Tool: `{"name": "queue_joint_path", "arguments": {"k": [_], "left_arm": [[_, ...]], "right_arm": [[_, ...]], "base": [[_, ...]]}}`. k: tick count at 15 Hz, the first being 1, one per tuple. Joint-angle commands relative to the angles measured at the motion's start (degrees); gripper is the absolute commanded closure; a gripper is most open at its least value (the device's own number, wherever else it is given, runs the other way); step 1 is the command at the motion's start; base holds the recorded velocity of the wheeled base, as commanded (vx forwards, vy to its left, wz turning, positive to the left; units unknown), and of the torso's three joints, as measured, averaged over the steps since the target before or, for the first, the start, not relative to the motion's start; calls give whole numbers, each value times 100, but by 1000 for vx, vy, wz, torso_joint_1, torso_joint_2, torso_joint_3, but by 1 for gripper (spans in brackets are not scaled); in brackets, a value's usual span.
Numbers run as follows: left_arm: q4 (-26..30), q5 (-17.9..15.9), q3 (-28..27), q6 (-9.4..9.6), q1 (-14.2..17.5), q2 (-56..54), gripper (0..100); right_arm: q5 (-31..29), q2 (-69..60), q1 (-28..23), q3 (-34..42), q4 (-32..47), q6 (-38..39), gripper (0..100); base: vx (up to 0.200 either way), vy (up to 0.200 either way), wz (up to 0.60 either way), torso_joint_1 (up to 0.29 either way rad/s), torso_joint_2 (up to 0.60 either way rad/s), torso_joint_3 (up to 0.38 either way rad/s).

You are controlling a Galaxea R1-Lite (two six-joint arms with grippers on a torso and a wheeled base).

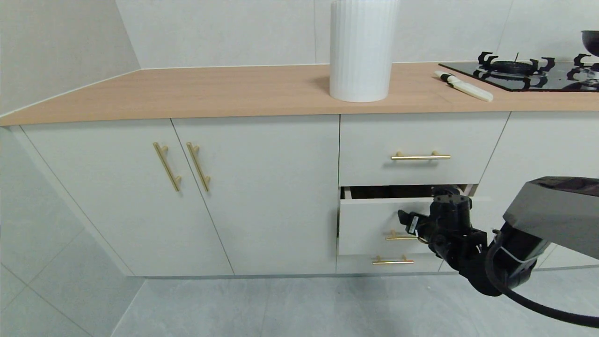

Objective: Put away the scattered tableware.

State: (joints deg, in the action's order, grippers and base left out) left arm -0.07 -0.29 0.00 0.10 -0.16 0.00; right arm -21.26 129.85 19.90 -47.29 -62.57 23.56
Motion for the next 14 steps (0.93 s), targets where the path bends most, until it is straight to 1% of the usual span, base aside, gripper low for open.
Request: {"name": "queue_joint_path", "arguments": {"k": [1, 3, 6, 12, 14], "left_arm": [[-1, 3, 0, -1, -2, 9, 0], [-1, 3, 0, -1, -2, 9, 0], [-1, 3, 0, -1, -2, 9, 0], [-1, 3, 0, -1, -2, 9, 0], [-1, 3, 0, -1, -2, 9, 0]], "right_arm": [[-10, 427, -100, -220, -97, -1, 0], [-142, 611, -223, -510, -106, 34, 0], [-177, 708, -284, -659, -106, 78, 0], [-572, 1042, -416, -1125, -264, 104, 0], [-581, 1077, -434, -1204, -264, 113, 0]], "base": [[0, 0, 0, 0, 0, 0], [0, 0, 0, 0, 0, 0], [0, 0, 0, 0, 0, 0], [0, 0, 0, 0, 0, 0], [0, 0, 0, 0, 0, 0]]}}
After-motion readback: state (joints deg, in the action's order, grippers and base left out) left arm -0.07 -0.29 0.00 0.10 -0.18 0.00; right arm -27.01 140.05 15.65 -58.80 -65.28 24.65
